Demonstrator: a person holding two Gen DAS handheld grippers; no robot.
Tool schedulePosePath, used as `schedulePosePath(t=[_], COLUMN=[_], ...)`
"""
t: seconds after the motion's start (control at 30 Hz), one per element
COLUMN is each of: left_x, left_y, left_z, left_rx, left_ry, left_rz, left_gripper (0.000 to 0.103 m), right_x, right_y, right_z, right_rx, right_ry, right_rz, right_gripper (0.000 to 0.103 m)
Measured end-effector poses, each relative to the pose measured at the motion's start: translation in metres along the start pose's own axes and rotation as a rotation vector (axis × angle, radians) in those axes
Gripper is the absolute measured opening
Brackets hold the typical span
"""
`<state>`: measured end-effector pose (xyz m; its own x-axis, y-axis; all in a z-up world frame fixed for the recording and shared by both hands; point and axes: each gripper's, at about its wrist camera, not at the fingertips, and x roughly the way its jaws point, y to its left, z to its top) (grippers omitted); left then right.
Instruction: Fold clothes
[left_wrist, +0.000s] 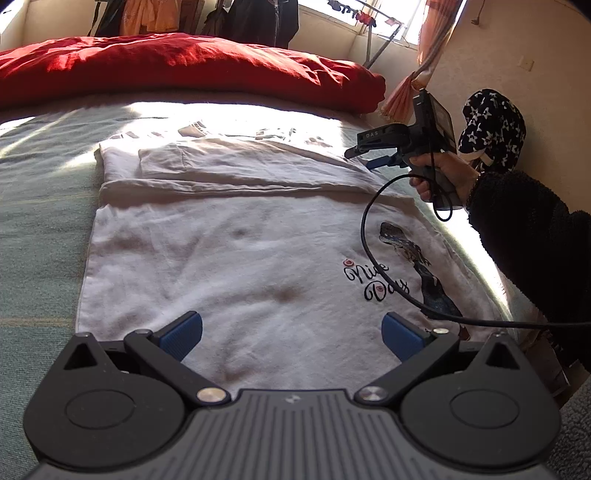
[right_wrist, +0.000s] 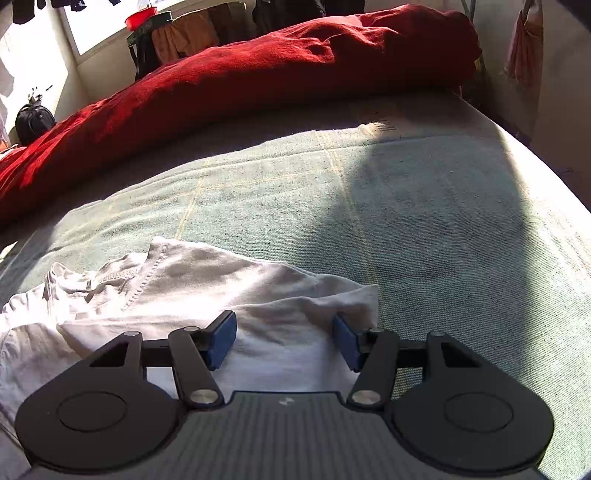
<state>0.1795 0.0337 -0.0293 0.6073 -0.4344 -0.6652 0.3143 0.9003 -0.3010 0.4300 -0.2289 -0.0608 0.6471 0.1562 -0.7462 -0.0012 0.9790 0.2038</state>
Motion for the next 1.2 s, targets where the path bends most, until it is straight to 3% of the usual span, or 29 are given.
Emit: schedulePosePath(t=[0.1,0.23,0.33,0.43,0.57,0.7,0.8,0.9,1.07,1.2], left_x=[0.000,-0.003,-0.009,-0.018,-0.024,-0.032,-0.039,-0.046,-0.053,-0.041], left_y=[0.003,0.005,0.006,0.009,0.016,0.022,0.025,0.028,0.030,0.024], left_z=[0.000,-0.002,-0.005,-0.008,-0.010,-0.011,-0.012,-0.012,-0.003,0.028], left_rx=[-0.003,-0.009,-0.009,-0.013,-0.021,-0.037,-0.039,-0.041,0.005,0.085], left_ry=[-0.007,-0.014,-0.023,-0.035,-0.044,-0.060,-0.069,-0.077,-0.077,-0.079], left_rz=[-0.008,-0.008,-0.009,-0.012,0.003,0.014,0.014,0.015,0.011,-0.033], left_gripper=[0.102,0.102,0.102,0.102,0.102,0.102,0.102,0.102,0.102,0.102], right_x=[-0.019,-0.043,-0.038,-0.040,-0.057,-0.069,-0.051,-0.025,-0.058,-0.086], right_y=[0.016,0.060,0.078,0.093,0.102,0.121,0.140,0.154,0.162,0.139], right_z=[-0.002,-0.027,-0.051,-0.076,-0.075,-0.058,-0.054,-0.071,-0.093,-0.098], right_rx=[-0.033,-0.187,-0.257,-0.338,-0.347,-0.315,-0.303,-0.269,-0.369,-0.352], right_ry=[0.002,-0.001,0.048,0.071,0.101,0.025,0.032,0.128,0.131,0.109], right_rz=[0.063,0.147,0.126,0.084,0.093,0.196,0.249,0.258,0.356,0.265], right_gripper=[0.065,0.069,0.071,0.086,0.085,0.085,0.085,0.087,0.091,0.091])
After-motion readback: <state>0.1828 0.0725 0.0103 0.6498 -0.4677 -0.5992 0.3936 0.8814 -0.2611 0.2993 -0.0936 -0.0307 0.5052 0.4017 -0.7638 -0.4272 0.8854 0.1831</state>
